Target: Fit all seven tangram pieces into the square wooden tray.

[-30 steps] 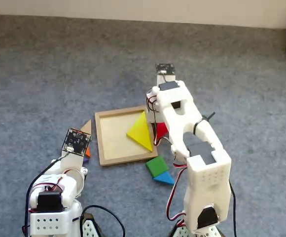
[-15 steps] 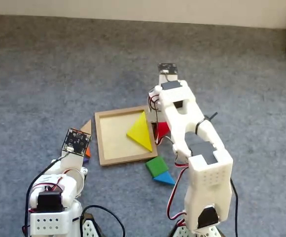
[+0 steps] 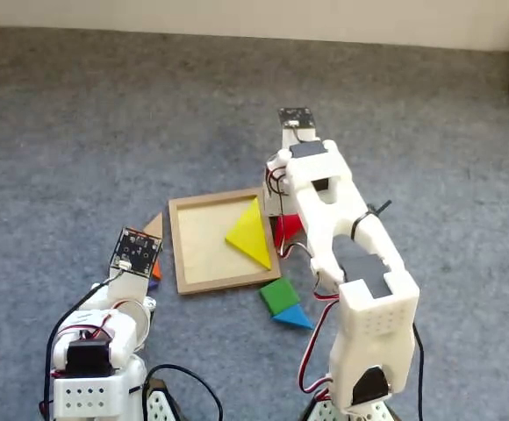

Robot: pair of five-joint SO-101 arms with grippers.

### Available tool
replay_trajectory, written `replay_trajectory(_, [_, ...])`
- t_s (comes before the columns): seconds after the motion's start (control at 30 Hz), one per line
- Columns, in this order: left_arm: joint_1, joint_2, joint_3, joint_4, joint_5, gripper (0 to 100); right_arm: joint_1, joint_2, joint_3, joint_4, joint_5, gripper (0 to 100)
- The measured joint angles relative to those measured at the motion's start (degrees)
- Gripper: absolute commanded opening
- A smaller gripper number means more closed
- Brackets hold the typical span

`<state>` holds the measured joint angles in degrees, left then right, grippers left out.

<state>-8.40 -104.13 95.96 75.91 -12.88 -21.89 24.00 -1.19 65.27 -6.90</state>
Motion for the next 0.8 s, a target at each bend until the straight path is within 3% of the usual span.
replay_trajectory(0.2, [0.00,0.00,0.00,0.00,0.00,1,0.00,-0.53,0.00,0.09,5.63,15.2])
replay_trajectory(0.43, [0.00,0.00,0.00,0.00,0.00,1,0.00,-9.67,4.40,-0.09,6.86,15.2])
replay_trajectory(0.8, [0.00,0.00,0.00,0.00,0.00,1,-6.51,-24.70,24.00,-11.34,22.24,15.2])
